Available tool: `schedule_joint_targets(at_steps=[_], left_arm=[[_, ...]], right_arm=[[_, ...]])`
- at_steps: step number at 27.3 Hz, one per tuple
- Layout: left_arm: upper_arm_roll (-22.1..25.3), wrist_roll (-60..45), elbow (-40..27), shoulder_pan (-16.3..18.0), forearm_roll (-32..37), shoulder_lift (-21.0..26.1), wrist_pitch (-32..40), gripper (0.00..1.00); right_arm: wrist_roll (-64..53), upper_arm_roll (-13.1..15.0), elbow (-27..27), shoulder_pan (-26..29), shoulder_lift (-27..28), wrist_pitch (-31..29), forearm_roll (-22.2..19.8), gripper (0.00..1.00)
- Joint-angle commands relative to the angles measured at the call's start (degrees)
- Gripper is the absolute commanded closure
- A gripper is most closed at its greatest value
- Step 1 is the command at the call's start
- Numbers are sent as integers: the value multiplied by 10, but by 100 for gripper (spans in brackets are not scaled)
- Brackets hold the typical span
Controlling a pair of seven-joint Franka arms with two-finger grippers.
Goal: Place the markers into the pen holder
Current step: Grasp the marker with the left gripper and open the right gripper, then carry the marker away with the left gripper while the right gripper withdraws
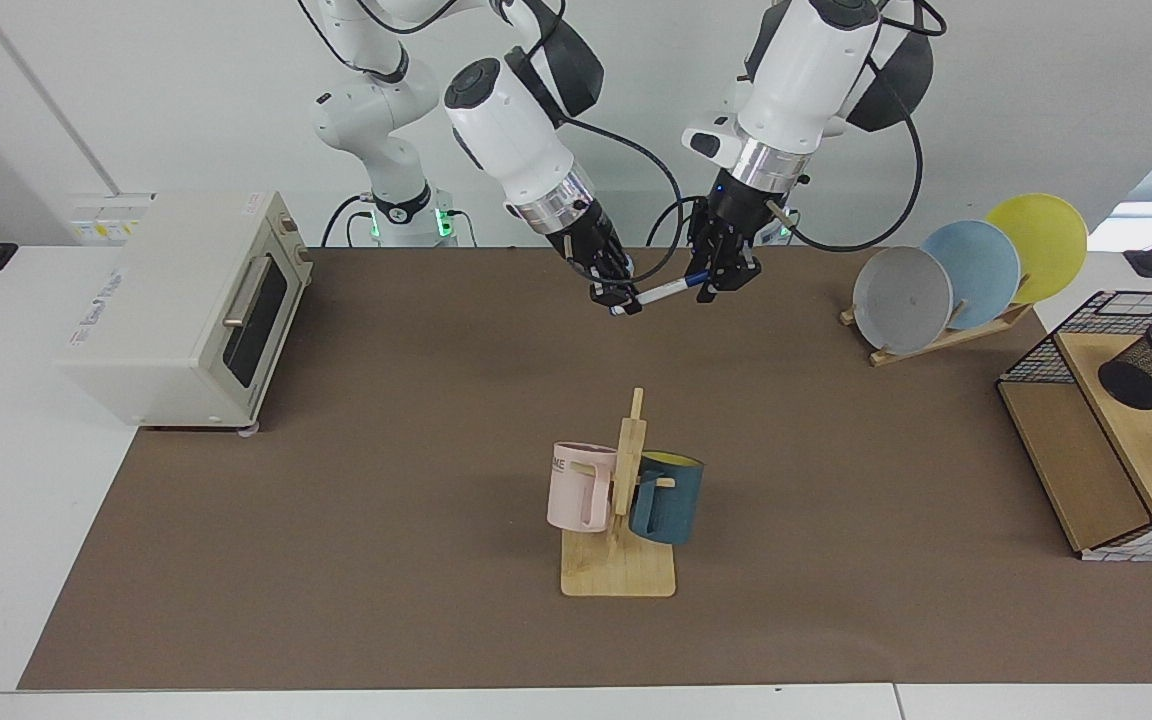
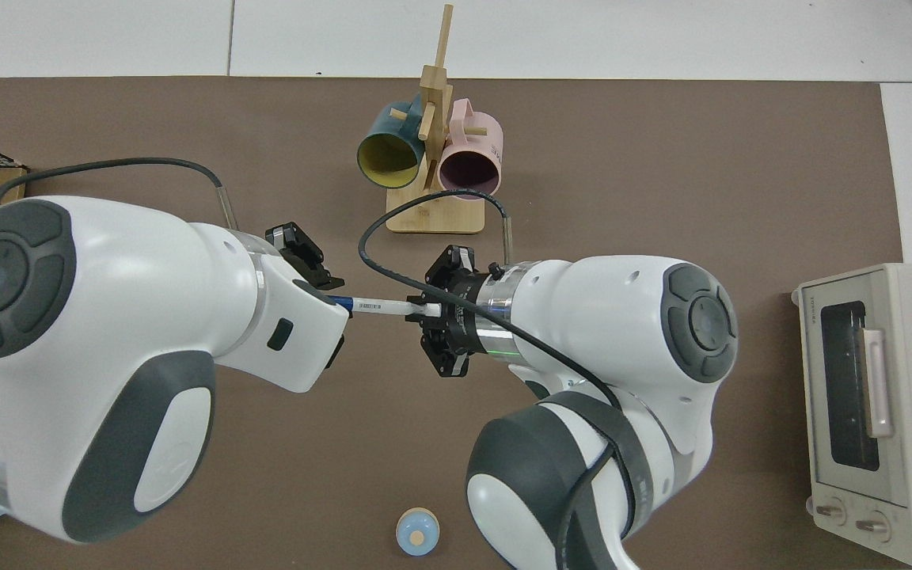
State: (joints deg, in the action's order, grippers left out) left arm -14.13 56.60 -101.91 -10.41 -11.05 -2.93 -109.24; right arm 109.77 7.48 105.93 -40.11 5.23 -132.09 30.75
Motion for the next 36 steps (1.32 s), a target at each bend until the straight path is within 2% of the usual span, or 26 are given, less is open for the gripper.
schedule_joint_targets(at_steps=[1, 7, 8, 9, 10, 11, 16, 21, 28, 33, 36], left_arm=[[6, -23, 6, -4, -1, 2, 3, 100], [6, -23, 9, -4, 2, 3, 7, 100], [6, -23, 9, -4, 2, 3, 7, 100], [6, -23, 9, -4, 2, 3, 7, 100], [6, -23, 9, -4, 2, 3, 8, 100], [7, -23, 9, -4, 2, 3, 8, 100], [8, -23, 9, -3, 6, 2, 7, 100], [14, -19, 8, 6, 10, 2, 10, 100], [29, -19, 8, 7, 118, 0, 39, 100], [104, -17, 8, 6, 128, -5, 93, 100], [150, 12, 8, 6, 150, -4, 96, 100]], right_arm=[[3, -3, 12, 0, -9, -7, 5, 100], [0, -3, 11, 3, -8, -5, 4, 100], [1, -3, 11, 3, -8, -4, 3, 87], [3, -3, 11, 3, -8, -4, 3, 58], [3, -3, 11, 4, -8, -4, 3, 24], [1, -2, 11, 5, -8, -3, 2, 0], [-38, 2, 8, 14, -13, 19, -38, 0], [-122, 6, -1, 40, -20, 88, -84, 0], [-286, 5, -1, 114, -58, 162, -147, 0], [-449, 6, -1, 181, -81, 207, -185, 0], [-563, 5, -2, 216, -93, 225, -217, 0]])
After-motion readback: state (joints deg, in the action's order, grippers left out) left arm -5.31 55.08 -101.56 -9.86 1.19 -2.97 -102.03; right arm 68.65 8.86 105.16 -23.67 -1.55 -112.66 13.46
